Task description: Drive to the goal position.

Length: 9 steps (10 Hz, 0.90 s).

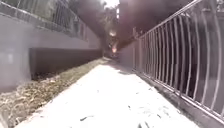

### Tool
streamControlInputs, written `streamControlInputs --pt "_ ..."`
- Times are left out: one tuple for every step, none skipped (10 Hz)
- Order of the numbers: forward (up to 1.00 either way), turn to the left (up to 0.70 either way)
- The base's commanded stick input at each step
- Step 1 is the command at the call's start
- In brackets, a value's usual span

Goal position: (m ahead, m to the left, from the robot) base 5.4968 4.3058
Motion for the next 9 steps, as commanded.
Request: streamControlInputs --pt "0.5 0.0" --pt "0.5 0.0" --pt "0.5 0.0" --pt "0.5 0.0" --pt "0.5 -0.17" --pt "0.5 -0.5" --pt "0.5 -0.48" --pt "0.5 -0.25" --pt "0.5 -0.05"
